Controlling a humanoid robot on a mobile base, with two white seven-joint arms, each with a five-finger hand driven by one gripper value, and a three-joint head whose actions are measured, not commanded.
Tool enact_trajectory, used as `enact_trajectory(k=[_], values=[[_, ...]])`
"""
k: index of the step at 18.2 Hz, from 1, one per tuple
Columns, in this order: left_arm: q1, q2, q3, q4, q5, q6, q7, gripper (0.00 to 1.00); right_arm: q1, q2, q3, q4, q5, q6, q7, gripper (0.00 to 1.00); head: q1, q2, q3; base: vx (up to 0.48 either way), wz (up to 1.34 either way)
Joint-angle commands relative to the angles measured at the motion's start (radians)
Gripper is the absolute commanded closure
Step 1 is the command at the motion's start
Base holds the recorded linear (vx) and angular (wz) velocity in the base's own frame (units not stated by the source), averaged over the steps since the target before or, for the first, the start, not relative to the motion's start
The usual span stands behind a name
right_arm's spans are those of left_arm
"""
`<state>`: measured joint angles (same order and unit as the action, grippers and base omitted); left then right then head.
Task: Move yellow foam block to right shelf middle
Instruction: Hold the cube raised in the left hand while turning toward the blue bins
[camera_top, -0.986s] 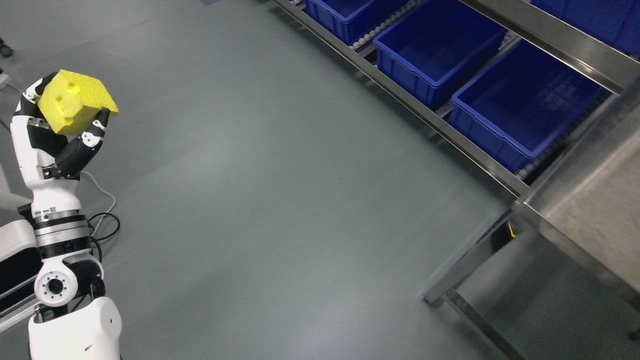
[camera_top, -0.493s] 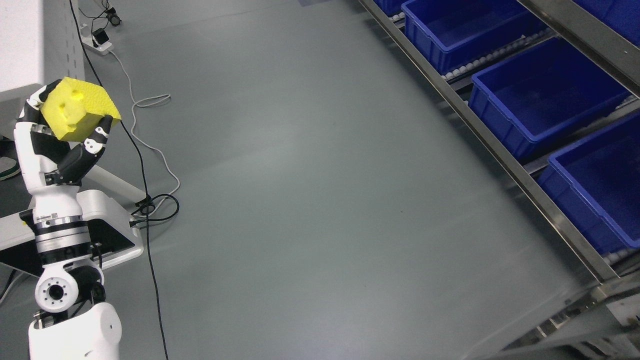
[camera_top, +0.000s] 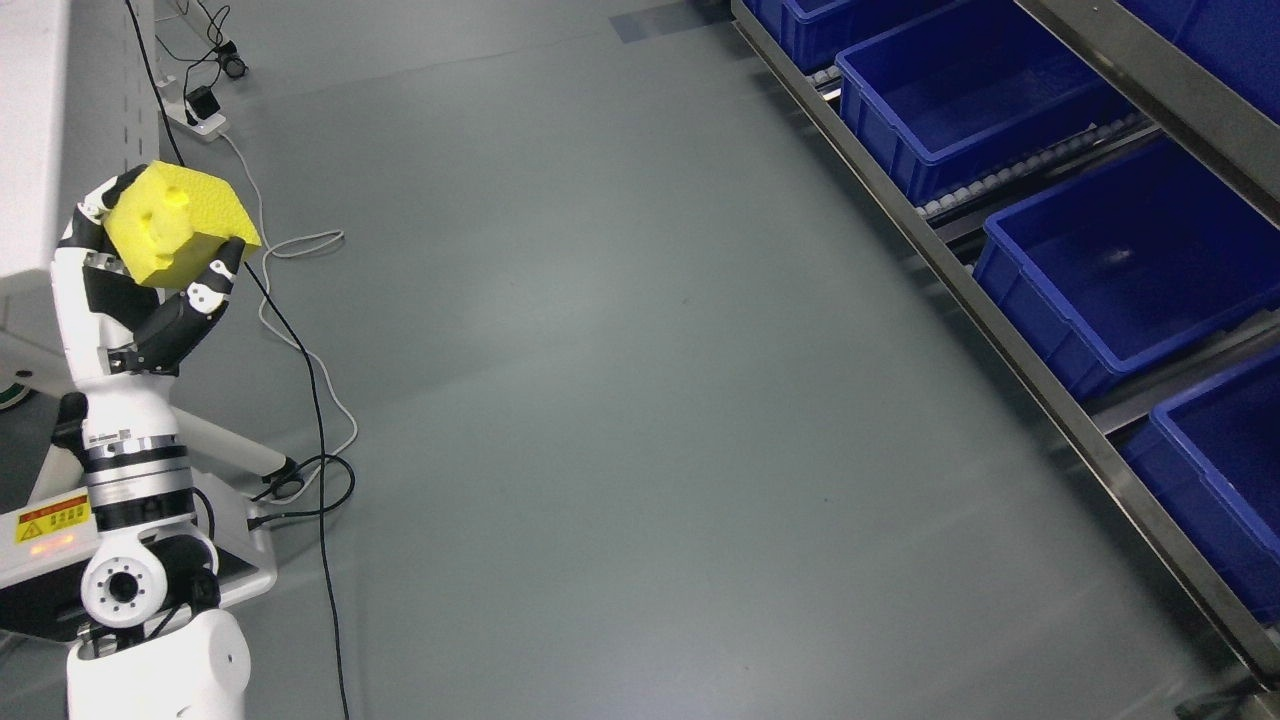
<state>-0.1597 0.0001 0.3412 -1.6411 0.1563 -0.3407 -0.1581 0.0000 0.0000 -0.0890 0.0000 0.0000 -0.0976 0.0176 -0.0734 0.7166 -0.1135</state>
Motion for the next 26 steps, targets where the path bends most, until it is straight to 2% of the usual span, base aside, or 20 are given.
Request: enact_trajectory(k=[1, 14, 26], values=[[0.008, 0.017, -0.048, 0.000, -0.001, 0.006, 0.002, 0.69, -0.002, -0.017, 0.000, -0.017, 0.000, 0.001, 0.001, 0.00, 0.0000, 0.000, 0.000, 0.325, -0.03], [0.068, 0.017, -0.068, 0.000, 0.000, 0.003, 0.002, 0.69, -0.002, -0.017, 0.000, -0.017, 0.000, 0.001, 0.001, 0.00, 0.0000, 0.000, 0.000, 0.397, -0.13], [0.095, 0.017, -0.194, 0.000, 0.000, -0.044, -0.066, 0.69, -0.002, -0.017, 0.000, -0.017, 0.000, 0.001, 0.001, 0.00, 0.0000, 0.000, 0.000, 0.404, -0.16]])
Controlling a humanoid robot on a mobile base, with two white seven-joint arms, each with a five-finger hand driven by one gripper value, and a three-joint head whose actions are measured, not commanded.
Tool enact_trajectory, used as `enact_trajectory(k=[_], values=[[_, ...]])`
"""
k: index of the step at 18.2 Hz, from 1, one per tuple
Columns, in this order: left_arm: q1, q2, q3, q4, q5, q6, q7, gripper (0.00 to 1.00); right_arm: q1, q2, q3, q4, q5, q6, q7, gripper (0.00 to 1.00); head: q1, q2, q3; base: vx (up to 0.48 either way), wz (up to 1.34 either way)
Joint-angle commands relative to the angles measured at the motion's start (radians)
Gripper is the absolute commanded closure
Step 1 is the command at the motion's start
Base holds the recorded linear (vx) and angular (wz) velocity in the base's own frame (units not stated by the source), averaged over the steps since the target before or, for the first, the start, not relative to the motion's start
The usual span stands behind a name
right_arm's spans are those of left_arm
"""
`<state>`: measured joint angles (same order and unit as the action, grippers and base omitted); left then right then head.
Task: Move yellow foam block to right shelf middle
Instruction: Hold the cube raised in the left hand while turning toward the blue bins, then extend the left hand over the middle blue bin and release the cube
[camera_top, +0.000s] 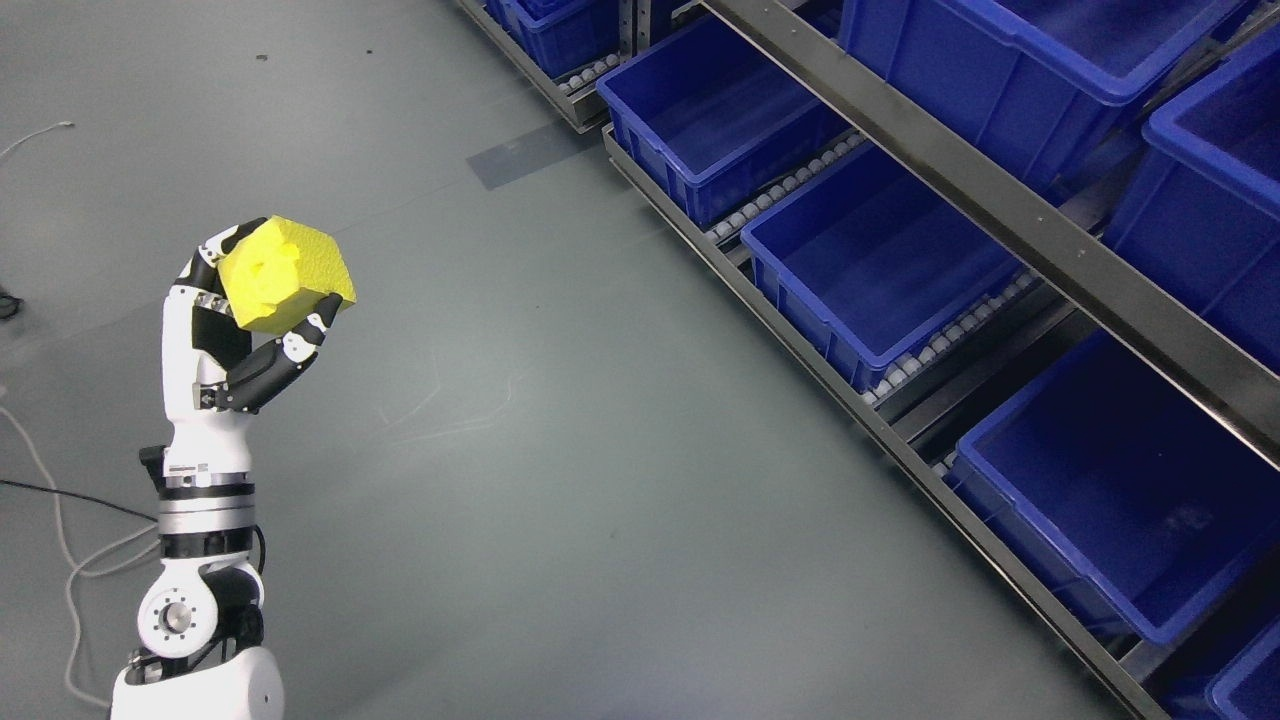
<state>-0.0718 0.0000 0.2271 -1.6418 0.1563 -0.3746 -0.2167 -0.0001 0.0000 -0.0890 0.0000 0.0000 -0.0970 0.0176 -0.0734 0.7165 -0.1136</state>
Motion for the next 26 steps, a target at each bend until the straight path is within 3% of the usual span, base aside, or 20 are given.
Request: enact_trajectory(k=[1, 17, 26], values=[[0.006, 0.017, -0.089, -0.001, 0.000, -0.015, -0.007, 0.68, -0.001, -0.017, 0.000, -0.017, 0.000, 0.000, 0.001, 0.00, 0.0000, 0.000, 0.000, 0.336, -0.24], [-0.060, 0.017, -0.120, -0.018, 0.000, -0.242, -0.044, 0.69, -0.003, -0.017, 0.000, -0.017, 0.000, 0.000, 0.001, 0.00, 0.0000, 0.000, 0.000, 0.215, -0.41], [-0.187, 0.017, -0.051, -0.073, 0.000, -0.245, -0.043, 0.69, -0.003, -0.017, 0.000, -0.017, 0.000, 0.000, 0.001, 0.00, 0.0000, 0.000, 0.000, 0.145, -0.27]])
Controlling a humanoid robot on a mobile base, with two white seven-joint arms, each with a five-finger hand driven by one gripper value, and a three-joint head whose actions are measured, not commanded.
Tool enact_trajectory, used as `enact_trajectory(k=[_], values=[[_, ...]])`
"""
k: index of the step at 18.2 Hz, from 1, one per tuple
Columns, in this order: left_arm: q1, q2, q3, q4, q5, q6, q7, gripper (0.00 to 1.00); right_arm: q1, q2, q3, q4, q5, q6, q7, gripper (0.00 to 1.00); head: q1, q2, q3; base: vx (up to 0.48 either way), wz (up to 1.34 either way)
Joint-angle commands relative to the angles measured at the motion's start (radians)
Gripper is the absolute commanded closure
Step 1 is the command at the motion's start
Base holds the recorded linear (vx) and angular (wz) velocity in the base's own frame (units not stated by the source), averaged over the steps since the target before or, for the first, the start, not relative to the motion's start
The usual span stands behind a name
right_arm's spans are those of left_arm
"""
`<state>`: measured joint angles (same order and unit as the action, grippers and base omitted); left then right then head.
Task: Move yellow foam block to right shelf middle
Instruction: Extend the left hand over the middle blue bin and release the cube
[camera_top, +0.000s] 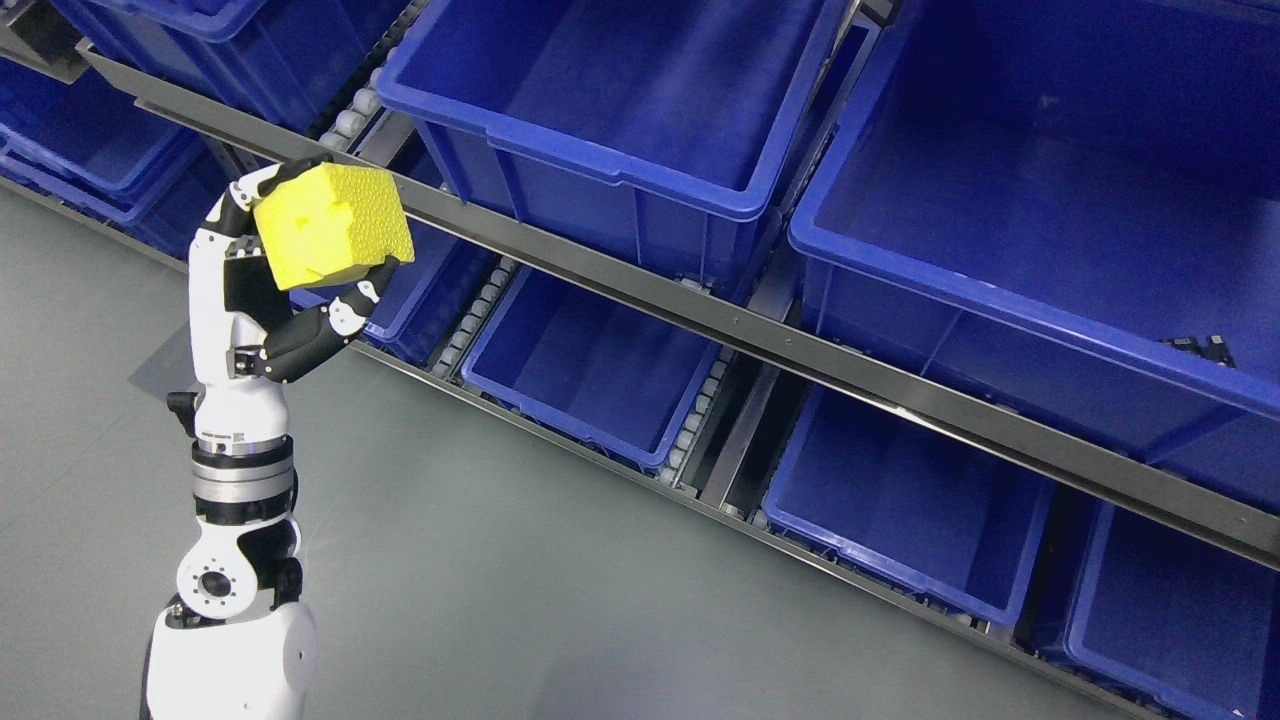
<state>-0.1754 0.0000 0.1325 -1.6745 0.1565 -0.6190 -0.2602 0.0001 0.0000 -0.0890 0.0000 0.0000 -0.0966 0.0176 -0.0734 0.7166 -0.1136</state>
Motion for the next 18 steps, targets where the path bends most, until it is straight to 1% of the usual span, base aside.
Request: enact_trajectory(k=[1, 4, 7, 8, 10, 11, 12, 13, 15, 17, 18], values=[[-0.114, 0.017, 0.056, -0.041, 0.000, 0.007, 0.001, 0.69, -0.002, -0.017, 0.000, -0.017, 0.000, 0.000, 0.001, 0.00, 0.0000, 0.000, 0.000, 0.159, -0.20], [-0.246, 0.017, 0.068, -0.041, 0.000, 0.056, 0.003, 0.69, -0.002, -0.017, 0.000, -0.017, 0.000, 0.000, 0.001, 0.00, 0.0000, 0.000, 0.000, 0.160, -0.15], [-0.383, 0.017, 0.055, -0.036, 0.000, 0.175, 0.003, 0.69, -0.002, -0.017, 0.000, -0.017, 0.000, 0.000, 0.001, 0.00, 0.0000, 0.000, 0.000, 0.148, -0.13], [-0.407, 0.017, 0.036, -0.037, 0.001, 0.241, 0.003, 0.69, -0.003, -0.017, 0.000, -0.017, 0.000, 0.000, 0.001, 0.00, 0.0000, 0.000, 0.000, 0.149, -0.12], [-0.423, 0.017, -0.028, -0.037, 0.000, 0.405, 0.001, 0.69, -0.002, -0.017, 0.000, -0.017, 0.000, 0.000, 0.001, 0.00, 0.0000, 0.000, 0.000, 0.128, -0.12], [-0.433, 0.017, -0.060, -0.037, 0.000, 0.533, -0.001, 0.69, -0.002, -0.017, 0.000, -0.017, 0.000, 0.000, 0.001, 0.00, 0.0000, 0.000, 0.000, 0.099, -0.10], [-0.453, 0.017, -0.079, -0.037, 0.000, 0.632, -0.001, 0.69, -0.002, -0.017, 0.000, -0.017, 0.000, 0.000, 0.001, 0.00, 0.0000, 0.000, 0.000, 0.099, -0.10], [-0.481, 0.017, -0.102, -0.037, 0.000, 0.754, -0.002, 0.69, -0.002, -0.017, 0.000, -0.017, 0.000, 0.000, 0.001, 0.00, 0.0000, 0.000, 0.000, 0.074, -0.08], [-0.557, 0.017, -0.163, -0.022, -0.005, 0.994, -0.004, 0.66, -0.002, -0.017, 0.000, -0.017, 0.000, 0.000, 0.001, 0.00, 0.0000, 0.000, 0.000, 0.058, -0.06], [-0.619, 0.017, -0.200, 0.039, -0.008, 1.157, 0.009, 0.62, -0.002, -0.017, 0.000, -0.017, 0.000, 0.000, 0.001, 0.00, 0.0000, 0.000, 0.000, 0.034, -0.02], [-0.636, 0.017, -0.215, 0.100, -0.011, 1.171, 0.015, 0.62, -0.002, -0.017, 0.000, -0.017, 0.000, 0.000, 0.001, 0.00, 0.0000, 0.000, 0.000, 0.027, 0.00]])
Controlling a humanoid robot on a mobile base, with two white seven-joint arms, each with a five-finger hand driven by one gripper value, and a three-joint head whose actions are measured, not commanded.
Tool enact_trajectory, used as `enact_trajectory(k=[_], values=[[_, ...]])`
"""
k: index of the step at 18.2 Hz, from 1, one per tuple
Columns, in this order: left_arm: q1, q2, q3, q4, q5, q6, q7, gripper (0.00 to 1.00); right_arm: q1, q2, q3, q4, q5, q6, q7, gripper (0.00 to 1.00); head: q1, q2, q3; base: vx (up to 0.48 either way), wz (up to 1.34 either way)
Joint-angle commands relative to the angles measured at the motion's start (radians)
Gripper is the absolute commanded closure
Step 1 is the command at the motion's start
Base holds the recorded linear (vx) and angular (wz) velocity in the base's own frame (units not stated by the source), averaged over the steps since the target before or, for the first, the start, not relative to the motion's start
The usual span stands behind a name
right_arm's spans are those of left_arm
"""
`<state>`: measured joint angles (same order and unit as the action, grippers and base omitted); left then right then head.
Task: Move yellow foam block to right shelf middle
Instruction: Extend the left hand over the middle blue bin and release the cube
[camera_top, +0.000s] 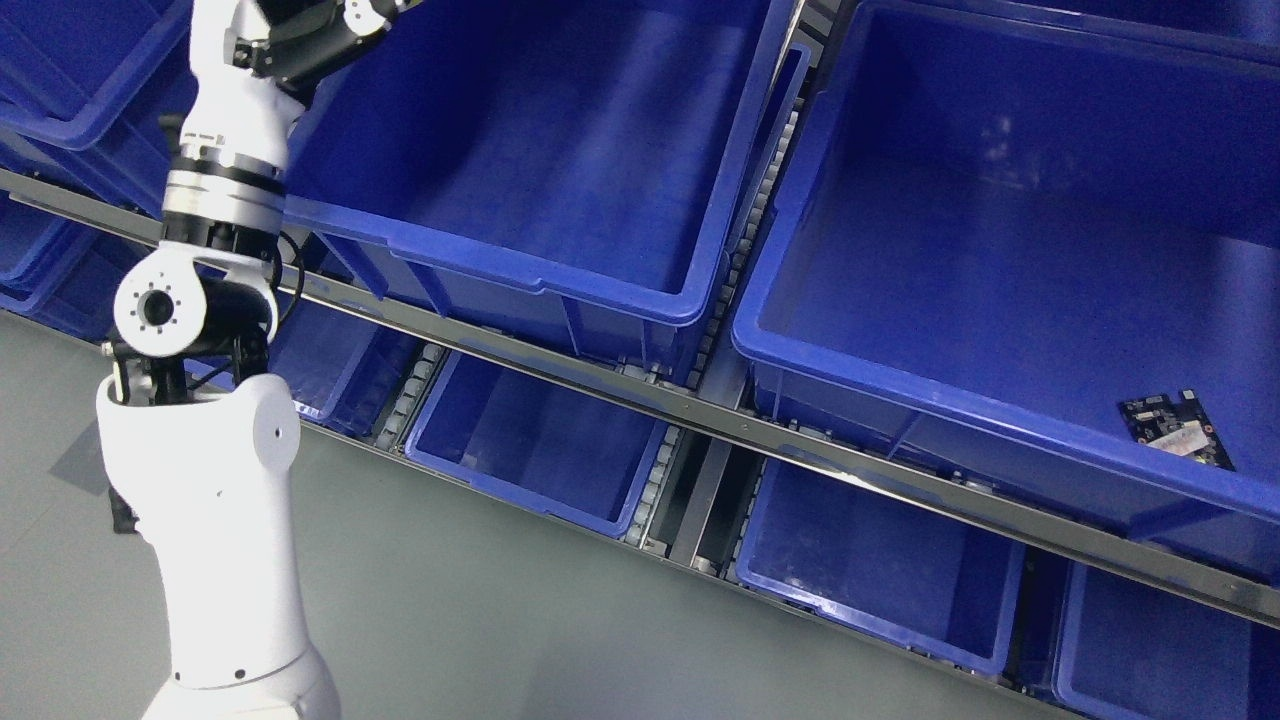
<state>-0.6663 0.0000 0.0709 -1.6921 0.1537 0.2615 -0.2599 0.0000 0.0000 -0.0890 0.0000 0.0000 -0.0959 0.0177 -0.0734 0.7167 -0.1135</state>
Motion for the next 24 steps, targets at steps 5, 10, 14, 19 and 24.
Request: enact_trajectory(k=[5, 10, 14, 19, 24], values=[[-0.171, 0.017, -0.200, 0.356, -0.008, 0.295, 0.031, 0.56, -0.002, -0.017, 0.000, -0.017, 0.000, -0.001, 0.001, 0.00, 0.0000, 0.000, 0.000, 0.018, -0.02], [-0.184, 0.017, -0.233, 0.387, -0.026, 0.315, 0.036, 0.29, -0.003, -0.017, 0.000, -0.017, 0.000, -0.001, 0.001, 0.00, 0.0000, 0.000, 0.000, 0.010, 0.00], [-0.197, 0.017, -0.255, 0.393, -0.039, 0.346, 0.038, 0.00, -0.002, -0.017, 0.000, -0.017, 0.000, -0.001, 0.001, 0.00, 0.0000, 0.000, 0.000, 0.004, 0.00], [-0.208, 0.017, -0.215, 0.322, -0.040, 0.332, 0.106, 0.00, -0.002, -0.017, 0.000, -0.017, 0.000, -0.001, 0.001, 0.00, 0.0000, 0.000, 0.000, 0.000, 0.00], [-0.153, 0.017, -0.113, 0.188, -0.042, 0.069, 0.113, 0.00, -0.003, -0.017, 0.000, -0.017, 0.000, -0.001, 0.001, 0.00, 0.0000, 0.000, 0.000, 0.000, 0.00]])
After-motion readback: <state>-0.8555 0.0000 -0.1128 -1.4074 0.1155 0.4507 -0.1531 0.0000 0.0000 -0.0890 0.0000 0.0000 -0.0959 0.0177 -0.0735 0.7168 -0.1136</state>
